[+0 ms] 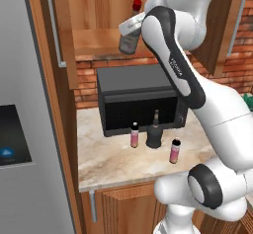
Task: Sort all alcoholic drinks to one cabinet, and non-alcoholic drinks to the other.
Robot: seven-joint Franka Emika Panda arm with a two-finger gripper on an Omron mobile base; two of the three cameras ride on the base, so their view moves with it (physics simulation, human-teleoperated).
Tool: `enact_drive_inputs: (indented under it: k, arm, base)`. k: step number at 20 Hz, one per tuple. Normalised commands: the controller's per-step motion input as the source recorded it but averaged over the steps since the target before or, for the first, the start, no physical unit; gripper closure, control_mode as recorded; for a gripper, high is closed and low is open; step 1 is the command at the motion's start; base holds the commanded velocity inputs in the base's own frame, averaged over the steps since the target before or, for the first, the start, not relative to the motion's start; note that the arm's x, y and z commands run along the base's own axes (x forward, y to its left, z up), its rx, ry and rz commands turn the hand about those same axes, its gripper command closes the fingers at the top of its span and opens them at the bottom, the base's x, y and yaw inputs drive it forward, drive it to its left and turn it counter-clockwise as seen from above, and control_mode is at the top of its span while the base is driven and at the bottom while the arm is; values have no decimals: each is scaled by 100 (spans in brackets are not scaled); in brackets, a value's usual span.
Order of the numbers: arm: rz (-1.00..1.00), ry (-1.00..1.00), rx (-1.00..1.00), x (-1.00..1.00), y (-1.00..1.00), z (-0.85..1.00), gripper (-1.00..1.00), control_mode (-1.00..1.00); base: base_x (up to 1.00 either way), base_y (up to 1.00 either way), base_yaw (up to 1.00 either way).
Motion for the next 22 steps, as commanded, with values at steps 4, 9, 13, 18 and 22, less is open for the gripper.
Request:
enact_drive_inputs:
  k: [4,9,13,18,22]
  arm:
    - [5,-7,-1,69,7,5,100,-100]
    - [4,-4,-3,56,10,0,100,-100]
    - [0,-1,-4,60,19,1,100,-100]
    - [0,0,-4,65,27,0,100,-100]
    - [0,0,-3,61,9,-1,100,-100]
  base:
    - [0,0,0]
    - [0,0,0]
    - [0,0,0]
    - [0,0,0]
    - [0,0,0]
